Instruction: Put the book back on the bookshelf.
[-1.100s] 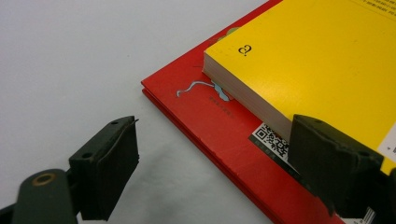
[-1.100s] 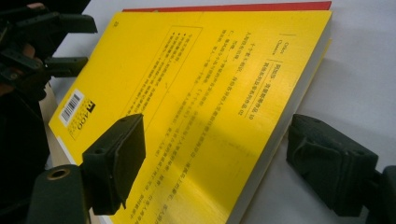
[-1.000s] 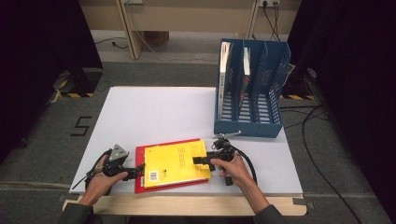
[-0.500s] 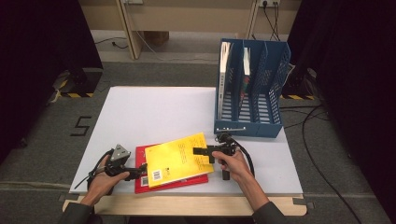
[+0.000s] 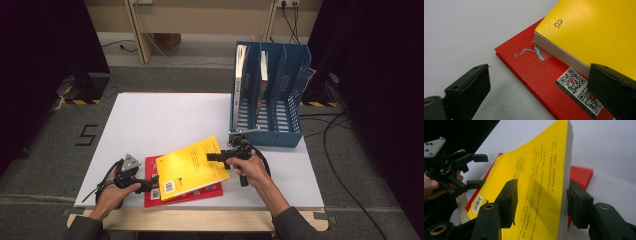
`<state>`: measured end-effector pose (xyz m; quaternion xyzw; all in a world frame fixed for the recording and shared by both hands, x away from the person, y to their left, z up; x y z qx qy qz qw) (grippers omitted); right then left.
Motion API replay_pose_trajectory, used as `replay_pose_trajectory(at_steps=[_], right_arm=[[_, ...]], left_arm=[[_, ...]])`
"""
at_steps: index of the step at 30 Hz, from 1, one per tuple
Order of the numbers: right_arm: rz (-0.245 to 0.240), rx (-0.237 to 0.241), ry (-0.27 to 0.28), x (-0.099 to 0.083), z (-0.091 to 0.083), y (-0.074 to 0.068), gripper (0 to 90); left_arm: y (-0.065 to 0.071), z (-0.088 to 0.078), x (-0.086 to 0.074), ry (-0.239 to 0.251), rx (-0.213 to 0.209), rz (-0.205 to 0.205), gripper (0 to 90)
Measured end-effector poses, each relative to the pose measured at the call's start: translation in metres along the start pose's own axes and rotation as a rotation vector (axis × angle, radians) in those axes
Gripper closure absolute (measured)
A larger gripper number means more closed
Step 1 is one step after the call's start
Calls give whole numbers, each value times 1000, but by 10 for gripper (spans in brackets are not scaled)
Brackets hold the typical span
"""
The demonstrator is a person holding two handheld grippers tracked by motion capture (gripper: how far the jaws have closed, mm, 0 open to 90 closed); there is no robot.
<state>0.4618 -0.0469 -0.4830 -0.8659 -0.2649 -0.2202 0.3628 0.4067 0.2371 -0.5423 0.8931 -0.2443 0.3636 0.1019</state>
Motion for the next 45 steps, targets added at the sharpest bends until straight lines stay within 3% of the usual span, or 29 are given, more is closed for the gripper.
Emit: replay_pose_trajectory(at_steps=[3,4,5,12,17,20,23,24,26,30,33,45], right_arm=[[-62,5,23,23,-13,-18,634],[-108,-1,10,31,-18,-26,665],[-119,4,4,36,-19,-32,682],[-252,-40,-77,67,-16,-77,704],[-329,-88,-127,79,-17,-94,721],[-344,-93,-135,81,-17,-96,729],[-342,-67,-124,81,-18,-98,740],[-336,-52,-122,80,-19,-98,743],[-340,-49,-116,80,-24,-99,746],[-347,-60,-98,81,-36,-100,747],[-352,-74,-81,80,-48,-100,748],[-334,-174,-90,77,-91,-80,748]], left_arm=[[2,1,1,-1,2,-1,0],[3,1,1,-5,6,5,0],[5,2,1,-2,9,5,1],[9,3,3,-1,25,10,0],[15,5,5,2,11,15,0],[15,2,5,9,-31,10,47],[5,-4,5,37,-18,-33,174],[-2,-6,5,45,-8,-56,122],[-11,-8,1,41,7,-81,170],[-26,-11,-5,35,29,-130,143],[-31,-11,-7,17,84,-113,149],[-37,-11,-9,10,94,-128,148]])
Point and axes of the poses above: each handheld gripper's, and its own axes: z roughly forward along the jaws, x roughly out of its top, y roughly to its right, the point moved 7 cm from there along z, roughly forward along the jaws, and after that the axes turned 6 degrees about -y, right-handed, at the moved point
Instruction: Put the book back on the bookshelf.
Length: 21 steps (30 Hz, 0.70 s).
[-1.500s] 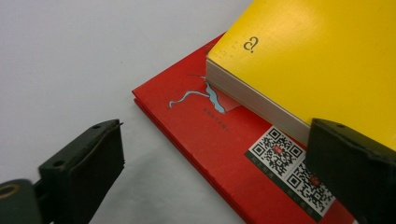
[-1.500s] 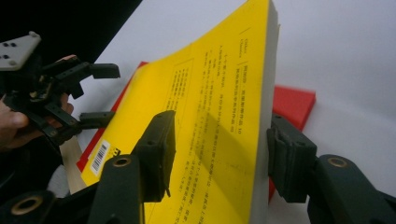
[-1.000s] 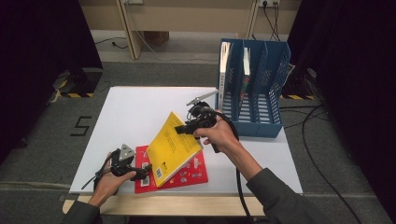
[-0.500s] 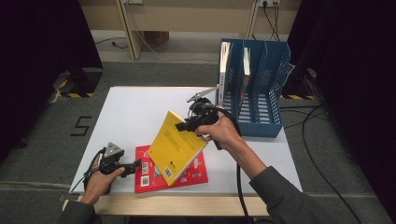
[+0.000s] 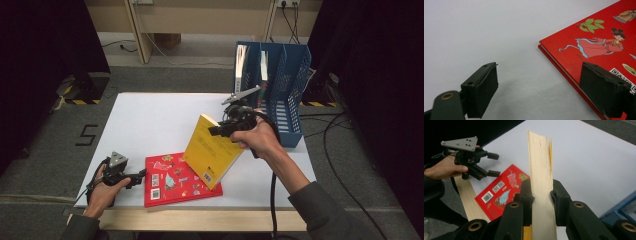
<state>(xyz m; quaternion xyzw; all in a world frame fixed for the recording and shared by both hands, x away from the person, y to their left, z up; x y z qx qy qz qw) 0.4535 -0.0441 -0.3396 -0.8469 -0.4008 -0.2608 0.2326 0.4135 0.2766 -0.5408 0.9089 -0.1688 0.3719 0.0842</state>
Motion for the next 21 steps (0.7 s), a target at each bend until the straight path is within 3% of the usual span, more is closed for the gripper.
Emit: replay_pose_trajectory(at_steps=[7,10,14,21], right_arm=[[7,-75,-11,-11,-27,14,746],[25,-88,-11,-19,-34,22,747],[44,-99,-13,-29,-39,30,747],[48,-137,-24,-37,-37,39,745]], left_arm=[[-5,1,-2,-14,17,-7,149],[-12,1,-2,-7,36,-35,148],[-16,6,-8,-50,46,-34,141],[-16,6,-8,-47,50,-35,136]])
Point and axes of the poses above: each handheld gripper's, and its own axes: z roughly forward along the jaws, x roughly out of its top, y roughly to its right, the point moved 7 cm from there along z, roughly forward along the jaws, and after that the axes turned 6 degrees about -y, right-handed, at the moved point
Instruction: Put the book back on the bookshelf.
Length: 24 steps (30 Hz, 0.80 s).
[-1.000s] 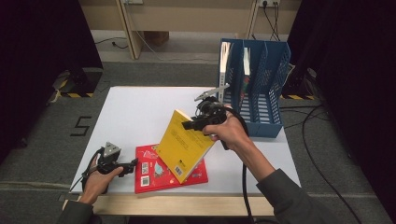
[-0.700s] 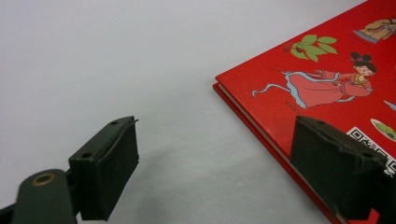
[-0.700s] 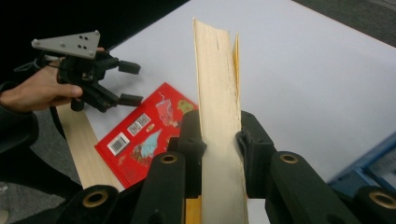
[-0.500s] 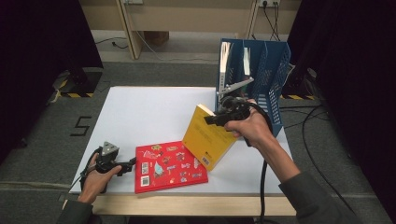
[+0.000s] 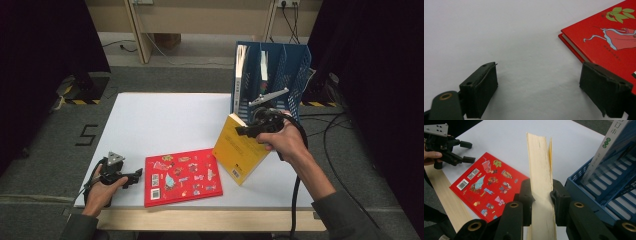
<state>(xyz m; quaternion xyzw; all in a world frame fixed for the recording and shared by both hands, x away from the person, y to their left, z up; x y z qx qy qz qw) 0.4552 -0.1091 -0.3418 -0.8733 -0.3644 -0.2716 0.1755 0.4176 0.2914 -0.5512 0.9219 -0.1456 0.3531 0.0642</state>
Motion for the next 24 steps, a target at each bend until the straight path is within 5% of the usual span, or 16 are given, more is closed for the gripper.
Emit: replay_pose_trajectory(at_steps=[11,24], right_arm=[[-17,11,-41,10,14,-11,715],[25,12,-95,-1,18,-3,681]], left_arm=[[0,0,0,5,1,0,136],[0,0,-1,4,2,3,136]])
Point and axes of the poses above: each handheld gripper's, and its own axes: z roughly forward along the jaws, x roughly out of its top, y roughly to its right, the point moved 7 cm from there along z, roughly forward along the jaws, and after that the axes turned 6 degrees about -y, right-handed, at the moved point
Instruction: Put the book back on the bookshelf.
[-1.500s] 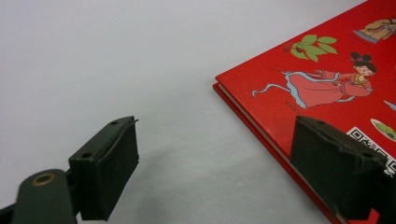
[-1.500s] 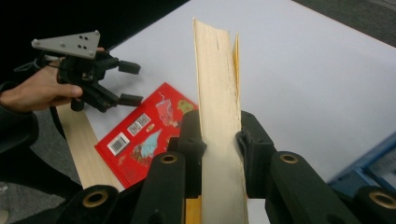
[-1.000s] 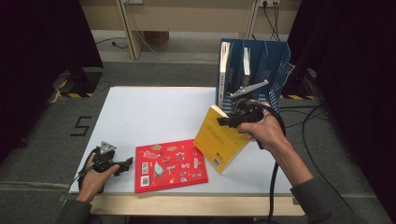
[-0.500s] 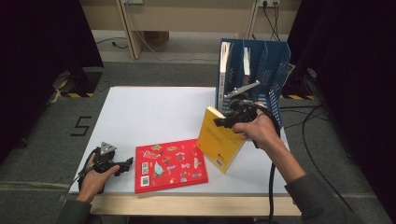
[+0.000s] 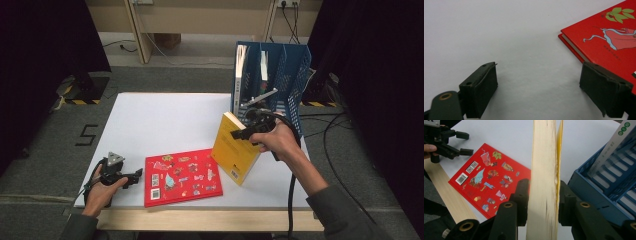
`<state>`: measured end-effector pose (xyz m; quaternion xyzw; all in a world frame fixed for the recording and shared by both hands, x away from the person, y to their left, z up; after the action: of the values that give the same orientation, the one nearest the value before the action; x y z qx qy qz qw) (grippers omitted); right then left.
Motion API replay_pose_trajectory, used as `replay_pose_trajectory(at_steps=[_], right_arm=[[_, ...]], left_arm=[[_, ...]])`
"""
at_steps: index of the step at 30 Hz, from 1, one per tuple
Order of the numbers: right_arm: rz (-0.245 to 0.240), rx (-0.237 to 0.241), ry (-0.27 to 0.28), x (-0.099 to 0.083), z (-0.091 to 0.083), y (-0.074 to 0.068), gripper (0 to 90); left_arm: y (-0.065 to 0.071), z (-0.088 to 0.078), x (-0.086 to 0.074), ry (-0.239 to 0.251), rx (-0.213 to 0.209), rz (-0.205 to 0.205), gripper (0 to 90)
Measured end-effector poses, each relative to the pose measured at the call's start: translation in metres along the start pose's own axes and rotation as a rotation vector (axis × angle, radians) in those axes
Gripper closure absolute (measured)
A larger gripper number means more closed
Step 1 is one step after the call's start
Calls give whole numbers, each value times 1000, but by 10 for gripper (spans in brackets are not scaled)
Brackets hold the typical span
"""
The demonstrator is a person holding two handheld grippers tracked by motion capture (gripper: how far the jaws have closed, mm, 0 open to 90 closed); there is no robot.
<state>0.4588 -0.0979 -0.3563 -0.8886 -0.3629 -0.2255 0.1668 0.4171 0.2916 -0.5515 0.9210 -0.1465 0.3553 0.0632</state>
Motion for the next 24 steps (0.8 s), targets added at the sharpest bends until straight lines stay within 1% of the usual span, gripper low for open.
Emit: replay_pose_trajectory(at_steps=[2,6,9,11,14,17,19,24], right_arm=[[1,6,-8,-1,0,0,679],[8,1,-27,-4,2,2,678],[5,3,-49,-7,7,3,679],[-5,1,-59,-8,9,3,693],[-15,1,-65,-8,8,2,714],[-36,-20,-69,-7,6,4,737],[-43,-3,-63,-7,6,4,744],[-56,18,-59,-8,4,2,751]], left_arm=[[0,0,0,0,0,0,136],[0,0,0,1,0,0,136],[0,0,0,1,0,0,136],[0,0,0,1,0,0,136],[0,0,0,2,0,0,136],[0,0,0,1,0,0,136],[0,0,0,1,0,0,136],[0,0,0,1,-1,0,136]])
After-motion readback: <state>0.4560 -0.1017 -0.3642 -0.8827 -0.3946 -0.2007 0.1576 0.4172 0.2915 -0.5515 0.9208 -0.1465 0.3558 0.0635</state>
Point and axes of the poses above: each handheld gripper's, and its own axes: z roughly forward along the jaws, x roughly out of its top, y roughly to its right, the point moved 7 cm from there along z, roughly forward along the jaws, and after that the axes turned 6 degrees about -y, right-handed, at the moved point
